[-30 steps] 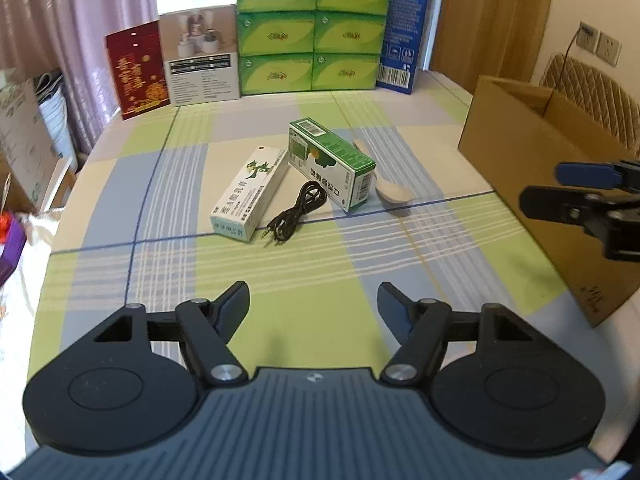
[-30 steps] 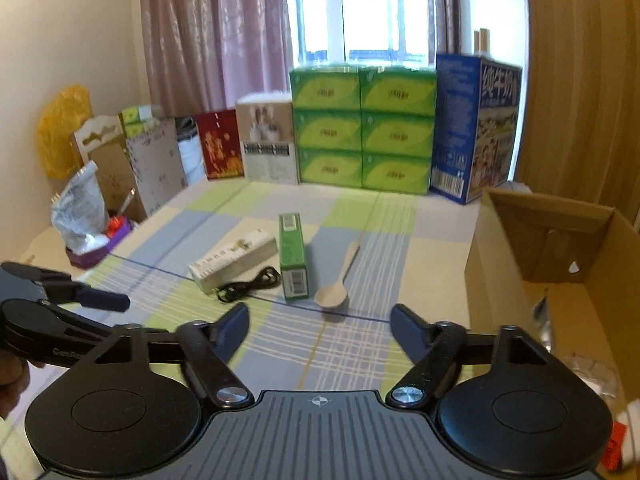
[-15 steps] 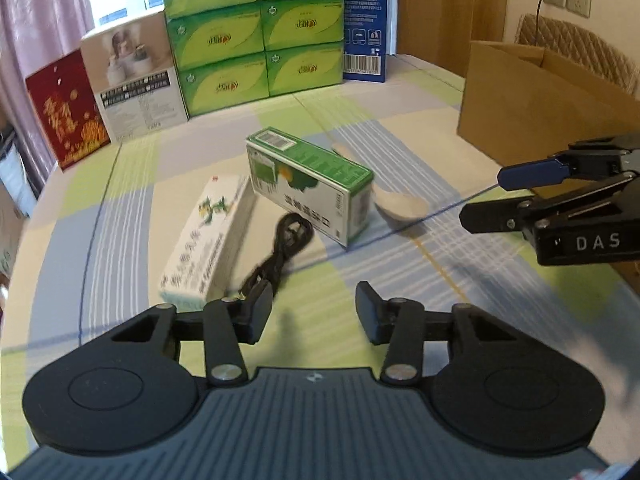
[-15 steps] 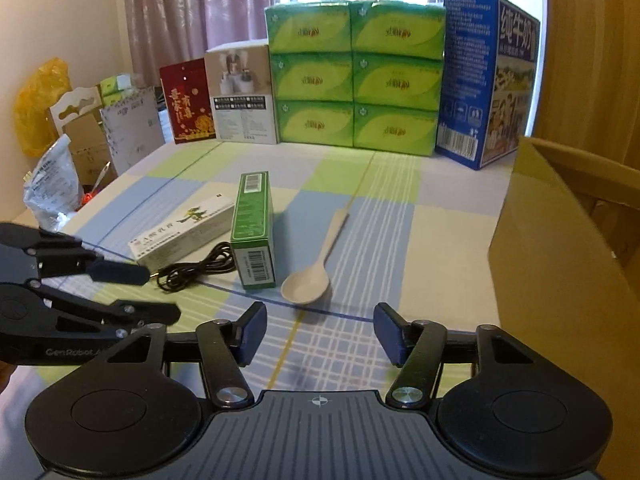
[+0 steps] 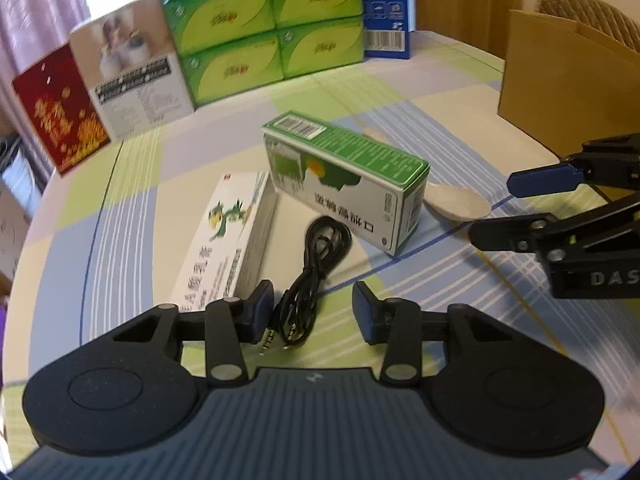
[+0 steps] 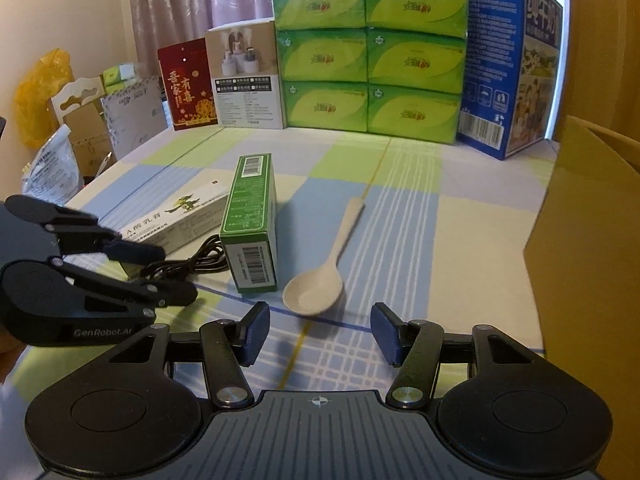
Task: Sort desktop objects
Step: 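Grasp the wooden spoon with the right tool while the left tool grasps the black cable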
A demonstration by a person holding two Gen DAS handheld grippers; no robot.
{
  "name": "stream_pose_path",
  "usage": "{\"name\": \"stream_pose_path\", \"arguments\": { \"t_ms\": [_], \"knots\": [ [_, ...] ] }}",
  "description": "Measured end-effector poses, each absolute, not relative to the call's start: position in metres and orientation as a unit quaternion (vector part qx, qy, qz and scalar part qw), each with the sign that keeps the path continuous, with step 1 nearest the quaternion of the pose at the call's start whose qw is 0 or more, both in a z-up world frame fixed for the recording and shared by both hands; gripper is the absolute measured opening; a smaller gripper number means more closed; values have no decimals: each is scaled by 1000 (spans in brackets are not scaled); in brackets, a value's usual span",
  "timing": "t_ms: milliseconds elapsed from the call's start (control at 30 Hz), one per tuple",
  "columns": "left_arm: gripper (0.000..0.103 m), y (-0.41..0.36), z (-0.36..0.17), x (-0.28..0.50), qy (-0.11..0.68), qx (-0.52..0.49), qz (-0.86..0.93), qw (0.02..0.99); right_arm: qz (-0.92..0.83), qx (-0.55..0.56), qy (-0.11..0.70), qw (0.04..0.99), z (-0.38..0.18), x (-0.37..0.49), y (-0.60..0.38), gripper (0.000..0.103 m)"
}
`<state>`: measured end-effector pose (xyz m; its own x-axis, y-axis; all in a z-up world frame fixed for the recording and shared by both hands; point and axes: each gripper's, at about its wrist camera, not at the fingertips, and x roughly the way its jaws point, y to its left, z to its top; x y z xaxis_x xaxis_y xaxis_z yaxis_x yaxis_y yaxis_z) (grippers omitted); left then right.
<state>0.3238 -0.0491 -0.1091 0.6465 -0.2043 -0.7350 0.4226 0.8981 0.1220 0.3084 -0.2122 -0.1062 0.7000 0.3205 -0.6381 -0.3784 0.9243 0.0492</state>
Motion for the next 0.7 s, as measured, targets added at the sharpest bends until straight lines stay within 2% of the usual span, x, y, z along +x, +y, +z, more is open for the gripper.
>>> {"name": "stream_pose_path", "arguments": {
  "t_ms": [33, 133, 167, 433, 567, 700],
  "knots": [
    [36, -47, -109, 324, 390, 127, -174, 895, 190, -46, 336, 922, -108, 311, -210, 54],
    [22, -43, -107, 327, 405, 87, -169, 895, 186, -55, 333, 923, -111, 318, -202, 50],
    [20, -44, -106, 327, 407, 83, -164, 895, 183, -55, 334, 923, -113, 321, -200, 48],
    [21, -41, -107, 328, 409, 59, -148, 899, 160, -32, 346, 924, -120, 332, -197, 40],
    [21, -40, -106, 329, 406, 44, -141, 902, 155, -28, 346, 925, -119, 333, -199, 31],
    [21, -42, -106, 330, 408, 46, -142, 900, 147, -33, 347, 926, -118, 330, -202, 30]
  ]
}}
